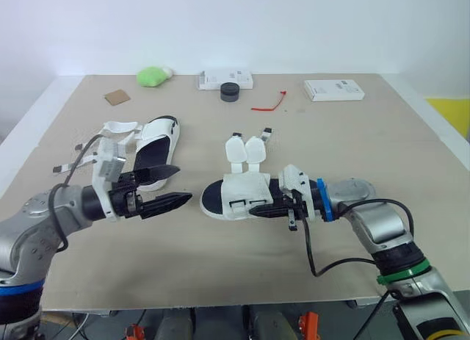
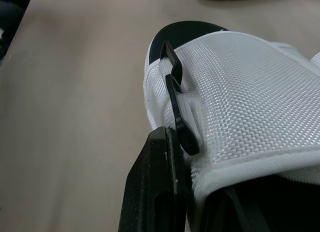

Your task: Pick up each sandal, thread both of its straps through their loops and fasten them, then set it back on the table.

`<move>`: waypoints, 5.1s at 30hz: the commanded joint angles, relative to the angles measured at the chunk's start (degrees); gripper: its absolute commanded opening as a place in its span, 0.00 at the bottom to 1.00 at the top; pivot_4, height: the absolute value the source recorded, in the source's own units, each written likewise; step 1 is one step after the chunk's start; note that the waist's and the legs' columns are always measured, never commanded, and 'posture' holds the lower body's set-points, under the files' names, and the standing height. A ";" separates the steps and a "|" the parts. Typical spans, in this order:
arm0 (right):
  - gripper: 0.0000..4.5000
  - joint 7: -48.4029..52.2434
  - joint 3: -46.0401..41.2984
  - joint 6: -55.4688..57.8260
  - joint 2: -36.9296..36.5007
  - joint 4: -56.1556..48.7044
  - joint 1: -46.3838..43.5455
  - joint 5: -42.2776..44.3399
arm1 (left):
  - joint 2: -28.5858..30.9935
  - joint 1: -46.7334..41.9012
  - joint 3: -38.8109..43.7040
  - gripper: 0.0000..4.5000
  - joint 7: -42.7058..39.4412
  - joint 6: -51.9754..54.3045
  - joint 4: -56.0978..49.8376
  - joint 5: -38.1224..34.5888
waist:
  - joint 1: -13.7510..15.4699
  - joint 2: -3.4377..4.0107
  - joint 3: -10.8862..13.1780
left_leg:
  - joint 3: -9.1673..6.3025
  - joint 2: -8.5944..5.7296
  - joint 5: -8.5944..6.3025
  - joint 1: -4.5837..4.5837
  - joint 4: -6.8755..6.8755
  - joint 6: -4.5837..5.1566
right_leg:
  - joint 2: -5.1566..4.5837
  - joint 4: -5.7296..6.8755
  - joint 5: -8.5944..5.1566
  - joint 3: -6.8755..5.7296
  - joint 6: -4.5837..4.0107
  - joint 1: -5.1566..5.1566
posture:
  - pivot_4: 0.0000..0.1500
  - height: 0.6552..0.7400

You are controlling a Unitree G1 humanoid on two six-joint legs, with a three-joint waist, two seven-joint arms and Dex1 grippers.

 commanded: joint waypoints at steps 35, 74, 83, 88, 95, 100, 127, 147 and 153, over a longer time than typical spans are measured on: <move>0.91 8.46 0.73 -2.42 -4.20 5.01 1.31 -1.17 | 4.68 -2.57 -5.31 1.00 -0.78 -0.31 -1.38 -0.10 | 0.10 -0.30 -0.15 | 0.25 0.11 -0.18 0.35 0.07 -0.30 | 0.05 0.00 -0.06 0.17 -0.09 0.15 | 1.00 1.00; 0.99 6.70 -7.79 10.79 -15.54 -9.09 7.08 7.54 | -3.79 -12.98 -25.20 1.00 -12.09 -15.08 11.55 22.60 | 1.25 -0.29 -0.13 | 0.81 0.08 -0.63 0.11 0.26 -0.25 | 0.16 0.01 -0.41 0.85 0.20 0.02 | 1.00 1.00; 0.99 8.06 -12.70 12.16 -21.36 -10.18 8.58 9.53 | -7.41 -15.99 -26.57 1.00 -12.37 -13.99 11.96 22.16 | 1.29 -0.29 -0.13 | 0.84 0.07 -0.64 0.08 0.27 -0.24 | 0.15 0.01 -0.37 0.87 0.28 0.02 | 1.00 1.00; 0.99 6.76 -16.17 11.67 -22.84 -9.58 9.63 9.77 | -9.39 -16.87 -28.50 1.00 -10.74 -14.52 13.10 24.73 | 1.26 -0.29 -0.13 | 0.84 0.08 -0.67 0.11 0.27 -0.19 | 0.17 0.02 -0.26 0.88 0.47 0.02 | 1.00 1.00; 1.00 3.99 -20.38 12.02 -22.86 -7.72 8.93 10.13 | -11.95 -18.34 -28.35 0.82 -8.85 -12.60 14.46 24.67 | 1.22 -0.29 -0.14 | 0.90 0.08 -0.66 0.15 0.37 -0.18 | 0.17 0.02 -0.26 0.95 0.40 0.07 | 1.00 1.00; 1.00 2.96 -21.71 12.26 -22.81 -8.50 10.32 10.35 | -12.06 -18.18 -29.31 0.25 -9.39 -10.94 13.82 24.46 | 1.22 -0.28 -0.14 | 0.94 0.07 -0.66 0.15 0.38 -0.18 | 0.18 0.02 -0.17 1.00 0.55 0.06 | 1.00 1.00; 1.00 -0.85 -25.61 15.19 -23.15 -13.71 15.11 13.12 | -15.65 -22.21 -33.09 0.01 -6.26 -12.94 21.93 33.45 | 1.22 -0.28 -0.14 | 1.02 0.06 -0.67 0.14 0.54 -0.16 | 0.18 0.02 -0.15 1.12 0.51 0.09 | 1.00 1.00; 1.00 -2.51 -26.78 16.81 -23.67 -15.39 15.82 14.36 | -15.50 -20.83 -38.06 0.01 -6.86 -18.61 23.38 40.57 | 1.24 -0.27 -0.15 | 1.06 0.04 -0.67 0.15 0.57 -0.16 | 0.17 0.02 -0.11 1.18 0.56 0.11 | 1.00 1.00; 1.00 -3.85 -28.26 17.58 -23.68 -16.92 17.36 14.88 | -16.42 -19.34 -37.82 0.01 -8.03 -21.81 26.44 40.78 | 1.28 -0.24 -0.17 | 1.05 0.04 -0.67 0.16 0.61 -0.16 | 0.17 0.02 -0.13 1.19 0.53 0.15 | 1.00 1.00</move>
